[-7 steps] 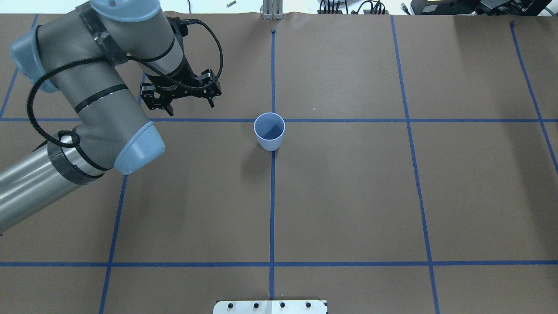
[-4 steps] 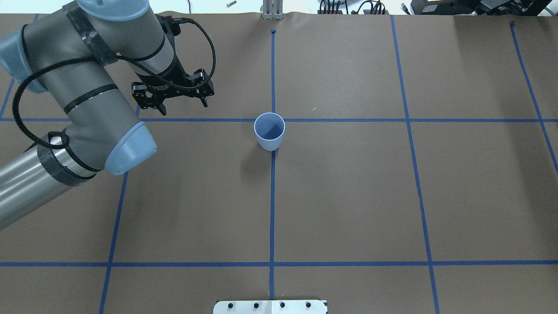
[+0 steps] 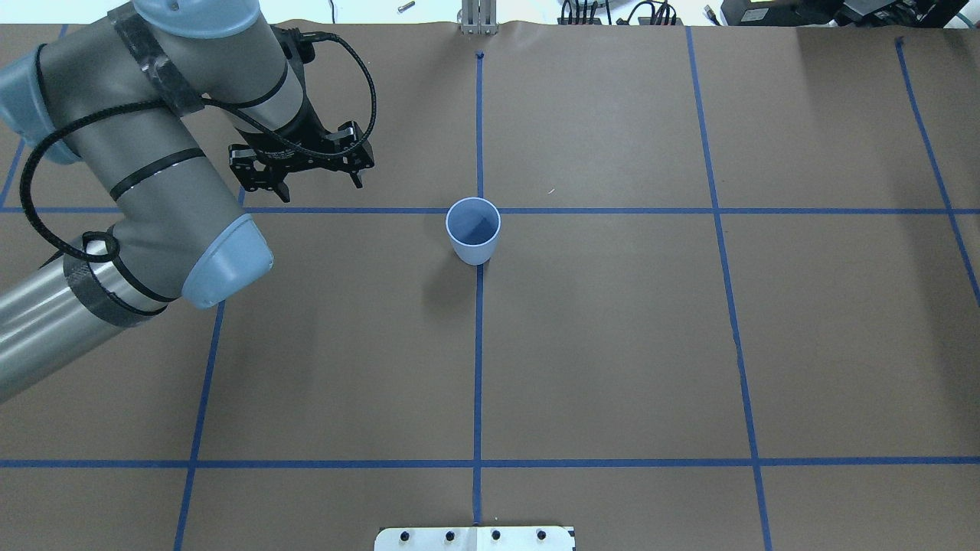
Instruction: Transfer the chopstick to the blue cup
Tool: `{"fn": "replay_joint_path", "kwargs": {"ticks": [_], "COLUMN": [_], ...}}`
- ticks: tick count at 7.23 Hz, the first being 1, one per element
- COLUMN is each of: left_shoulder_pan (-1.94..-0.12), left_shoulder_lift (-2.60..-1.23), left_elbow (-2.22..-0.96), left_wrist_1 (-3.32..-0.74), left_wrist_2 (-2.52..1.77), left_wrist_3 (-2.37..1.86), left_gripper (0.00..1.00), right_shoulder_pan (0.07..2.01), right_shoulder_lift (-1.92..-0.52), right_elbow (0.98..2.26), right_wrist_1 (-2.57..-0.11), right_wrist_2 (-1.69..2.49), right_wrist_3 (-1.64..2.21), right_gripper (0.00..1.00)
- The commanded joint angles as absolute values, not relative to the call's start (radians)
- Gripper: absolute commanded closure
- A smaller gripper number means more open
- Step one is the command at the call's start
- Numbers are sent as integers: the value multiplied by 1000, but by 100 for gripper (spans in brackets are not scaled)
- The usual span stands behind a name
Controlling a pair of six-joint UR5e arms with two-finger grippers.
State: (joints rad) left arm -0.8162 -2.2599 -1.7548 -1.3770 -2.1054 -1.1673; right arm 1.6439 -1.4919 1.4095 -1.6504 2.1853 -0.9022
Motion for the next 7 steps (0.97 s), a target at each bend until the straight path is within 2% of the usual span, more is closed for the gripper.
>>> {"fn": "replay_joint_path", "kwargs": {"ticks": [1,3,4,7], "left_shoulder_pan": [-816,-816,-815,-813], "left_shoulder_lift": [-2260,-2260,-2260,-2249], "left_elbow": [-1755,-1755,-1753,-1753], "left_wrist_1": [-1378,-1378,-1378,-1379], "left_wrist_2": [-2108,-2108,-2106,-2105], "left_wrist_3": [-1167,-1169,-1169,-1169], "left_gripper": [2,2,2,2], "right_shoulder_pan": [1647,1666,1677,1677], "right_shoulder_lift": [-1529,-1531,-1531,-1520], "right_elbow": [1411,1410,1410,1396], "right_wrist_1": [-1648,-1652,-1654,-1651], "right_wrist_2": [2210,2221,2221,2212], "right_wrist_3": [-1026,-1052,-1057,-1063], "right_gripper": [0,0,4,42]}}
